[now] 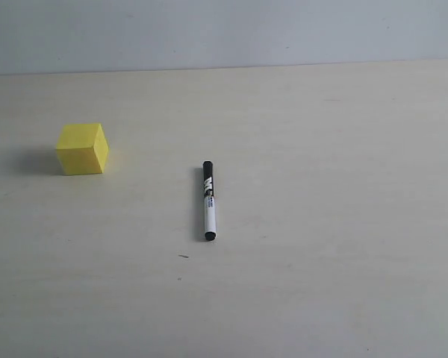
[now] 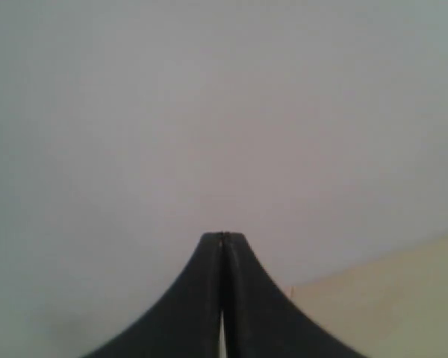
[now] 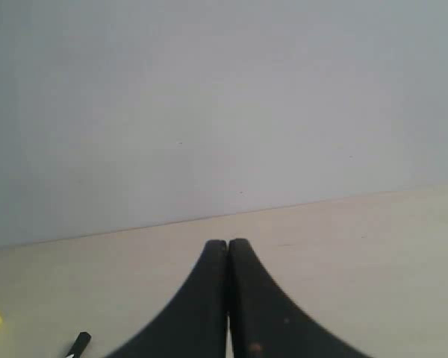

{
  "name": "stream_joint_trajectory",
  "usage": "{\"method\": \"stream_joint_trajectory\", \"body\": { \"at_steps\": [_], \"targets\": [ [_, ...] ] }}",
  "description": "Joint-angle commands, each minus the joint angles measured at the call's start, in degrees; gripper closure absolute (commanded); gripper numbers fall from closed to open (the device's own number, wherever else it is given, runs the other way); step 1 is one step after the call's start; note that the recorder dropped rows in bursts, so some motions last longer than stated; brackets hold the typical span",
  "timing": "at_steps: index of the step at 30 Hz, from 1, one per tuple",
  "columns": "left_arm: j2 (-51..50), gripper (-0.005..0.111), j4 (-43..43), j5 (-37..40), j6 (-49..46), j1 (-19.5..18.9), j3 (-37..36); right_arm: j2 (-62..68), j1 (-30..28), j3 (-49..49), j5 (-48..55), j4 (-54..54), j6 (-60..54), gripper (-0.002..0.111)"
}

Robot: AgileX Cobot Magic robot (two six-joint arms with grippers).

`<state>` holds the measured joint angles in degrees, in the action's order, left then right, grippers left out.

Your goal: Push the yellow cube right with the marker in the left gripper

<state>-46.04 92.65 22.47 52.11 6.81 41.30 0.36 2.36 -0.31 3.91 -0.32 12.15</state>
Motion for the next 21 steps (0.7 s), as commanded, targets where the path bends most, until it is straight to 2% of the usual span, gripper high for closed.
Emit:
{"method": "stream_joint_trajectory", "body": {
  "at_steps": [1,3,8,11,13,16,21],
  "targets": [
    [-7.67,0.107,-20.57,18.19,-20.58,-0.07,1.08,-0.36,-0.37,0.31,-0.1,-0.05,-0.08,0.108],
    [-12.48,0.107,-31.96,21.83,-25.38,-0.07,4.5,-0.36,-0.37,0.31,-0.1,-0.05,-0.08,0.108],
    [-23.67,0.107,-71.24,31.79,-42.17,0.42,17.65,-0.36,-0.37,0.31,-0.1,-0.05,0.04,0.108],
    [-28.64,0.107,-85.99,36.24,-47.39,2.93,23.66,-0.36,-0.37,0.31,-0.1,-0.05,0.04,0.108],
    [-30.93,0.107,-89.95,36.51,-47.28,6.72,26.14,-0.36,-0.37,0.31,-0.1,-0.05,0.04,0.108],
    [-33.55,0.107,-90.27,35.32,-44.1,13.88,28.63,-0.36,-0.37,0.31,-0.1,-0.05,-0.1,0.108],
    [-38.74,0.107,-90.16,34.38,-40.66,23.26,32.98,-0.36,-0.37,0.31,-0.1,-0.05,-0.1,0.108]
  ]
}}
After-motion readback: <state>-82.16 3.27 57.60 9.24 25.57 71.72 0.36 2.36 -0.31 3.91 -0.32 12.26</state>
